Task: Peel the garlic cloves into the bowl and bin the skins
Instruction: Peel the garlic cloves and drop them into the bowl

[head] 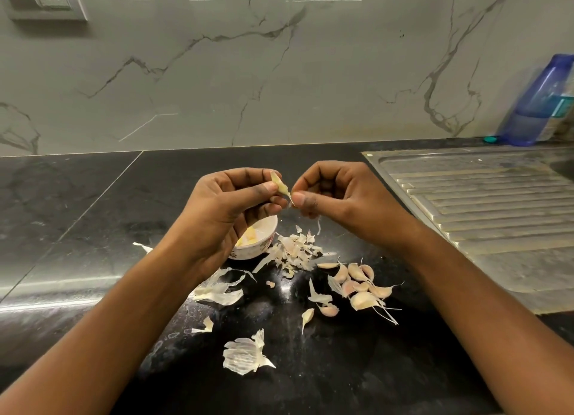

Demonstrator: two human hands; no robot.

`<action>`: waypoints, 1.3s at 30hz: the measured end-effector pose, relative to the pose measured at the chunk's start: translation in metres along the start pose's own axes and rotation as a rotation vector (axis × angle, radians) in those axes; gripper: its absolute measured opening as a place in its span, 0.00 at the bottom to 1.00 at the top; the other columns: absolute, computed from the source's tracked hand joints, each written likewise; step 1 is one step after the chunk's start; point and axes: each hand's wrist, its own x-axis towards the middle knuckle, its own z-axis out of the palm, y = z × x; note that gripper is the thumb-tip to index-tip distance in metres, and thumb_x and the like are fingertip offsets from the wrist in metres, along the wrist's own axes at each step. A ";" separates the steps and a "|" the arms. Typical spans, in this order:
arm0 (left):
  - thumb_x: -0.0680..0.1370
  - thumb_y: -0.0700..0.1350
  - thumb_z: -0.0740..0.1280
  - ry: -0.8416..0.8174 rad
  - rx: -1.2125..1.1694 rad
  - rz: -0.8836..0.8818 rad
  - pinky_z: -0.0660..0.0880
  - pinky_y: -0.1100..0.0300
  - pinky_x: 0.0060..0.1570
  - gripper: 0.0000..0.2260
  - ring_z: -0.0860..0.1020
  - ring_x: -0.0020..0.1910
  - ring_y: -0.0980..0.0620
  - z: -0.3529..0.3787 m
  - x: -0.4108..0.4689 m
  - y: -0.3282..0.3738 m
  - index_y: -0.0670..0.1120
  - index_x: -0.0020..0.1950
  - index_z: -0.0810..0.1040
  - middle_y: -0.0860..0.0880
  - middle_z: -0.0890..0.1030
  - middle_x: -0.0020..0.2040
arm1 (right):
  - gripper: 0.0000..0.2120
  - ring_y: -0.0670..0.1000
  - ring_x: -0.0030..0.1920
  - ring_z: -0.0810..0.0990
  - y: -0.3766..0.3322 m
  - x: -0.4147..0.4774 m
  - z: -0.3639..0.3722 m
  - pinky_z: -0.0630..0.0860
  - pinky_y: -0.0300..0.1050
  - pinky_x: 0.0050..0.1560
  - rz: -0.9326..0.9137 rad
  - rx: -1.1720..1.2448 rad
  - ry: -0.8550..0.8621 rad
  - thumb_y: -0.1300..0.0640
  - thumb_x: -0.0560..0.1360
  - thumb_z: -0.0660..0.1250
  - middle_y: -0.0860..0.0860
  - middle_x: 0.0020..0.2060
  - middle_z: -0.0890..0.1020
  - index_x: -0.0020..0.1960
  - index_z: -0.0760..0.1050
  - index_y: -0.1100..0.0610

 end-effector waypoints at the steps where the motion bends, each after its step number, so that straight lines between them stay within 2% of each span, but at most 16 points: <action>1: 0.71 0.39 0.72 0.011 0.035 0.013 0.84 0.62 0.47 0.13 0.86 0.43 0.48 0.001 0.000 -0.001 0.38 0.55 0.84 0.40 0.87 0.47 | 0.06 0.51 0.43 0.86 -0.001 -0.001 -0.001 0.83 0.43 0.48 0.006 0.024 0.006 0.63 0.79 0.74 0.55 0.44 0.87 0.55 0.83 0.63; 5: 0.71 0.40 0.72 0.040 0.119 0.045 0.84 0.61 0.47 0.14 0.87 0.44 0.48 0.003 0.000 -0.003 0.39 0.55 0.84 0.41 0.88 0.47 | 0.07 0.54 0.44 0.87 -0.001 -0.003 0.000 0.84 0.43 0.47 0.023 0.050 -0.012 0.64 0.80 0.72 0.57 0.45 0.88 0.57 0.85 0.65; 9: 0.71 0.41 0.72 0.030 0.134 0.046 0.83 0.62 0.46 0.13 0.87 0.44 0.49 0.003 0.000 -0.004 0.40 0.55 0.84 0.43 0.88 0.47 | 0.07 0.52 0.44 0.88 0.001 -0.001 0.003 0.83 0.42 0.46 0.057 0.051 -0.016 0.63 0.80 0.73 0.56 0.46 0.89 0.56 0.85 0.63; 23: 0.69 0.37 0.72 -0.013 -0.050 -0.123 0.84 0.61 0.46 0.15 0.86 0.42 0.48 0.002 0.001 -0.003 0.37 0.55 0.83 0.38 0.87 0.48 | 0.03 0.53 0.41 0.88 0.000 -0.003 0.005 0.84 0.41 0.45 -0.072 -0.045 0.009 0.67 0.79 0.73 0.54 0.42 0.88 0.52 0.86 0.64; 27: 0.71 0.38 0.72 -0.017 0.068 -0.044 0.84 0.62 0.42 0.16 0.86 0.41 0.48 0.001 0.000 -0.002 0.39 0.59 0.82 0.40 0.87 0.48 | 0.03 0.52 0.41 0.88 -0.002 -0.004 0.005 0.84 0.41 0.45 -0.093 -0.052 0.015 0.68 0.78 0.74 0.54 0.42 0.88 0.50 0.86 0.64; 31: 0.72 0.41 0.73 -0.009 0.272 0.080 0.84 0.61 0.45 0.15 0.87 0.42 0.48 0.000 -0.002 -0.003 0.40 0.58 0.85 0.40 0.88 0.46 | 0.03 0.55 0.42 0.88 -0.001 -0.004 0.005 0.85 0.44 0.46 -0.109 -0.053 0.012 0.68 0.78 0.74 0.55 0.42 0.88 0.50 0.86 0.65; 35: 0.72 0.41 0.73 -0.032 0.247 0.053 0.84 0.62 0.45 0.14 0.87 0.42 0.48 0.000 -0.001 -0.002 0.40 0.56 0.86 0.39 0.88 0.46 | 0.02 0.53 0.42 0.88 0.000 -0.004 0.006 0.83 0.41 0.45 -0.127 -0.073 0.010 0.68 0.78 0.74 0.54 0.42 0.88 0.50 0.86 0.65; 37: 0.71 0.40 0.73 -0.047 0.220 0.036 0.84 0.61 0.46 0.14 0.86 0.42 0.48 0.001 -0.001 -0.002 0.39 0.56 0.86 0.38 0.88 0.47 | 0.02 0.53 0.41 0.87 -0.001 -0.004 0.004 0.85 0.45 0.44 -0.126 -0.093 0.012 0.67 0.78 0.74 0.54 0.41 0.88 0.49 0.86 0.64; 39: 0.70 0.40 0.74 -0.053 0.211 0.029 0.84 0.61 0.46 0.15 0.87 0.42 0.48 0.002 -0.001 -0.003 0.39 0.56 0.86 0.38 0.88 0.48 | 0.02 0.57 0.40 0.87 -0.001 -0.004 0.003 0.86 0.55 0.44 -0.129 -0.122 0.006 0.66 0.78 0.75 0.55 0.41 0.88 0.49 0.86 0.63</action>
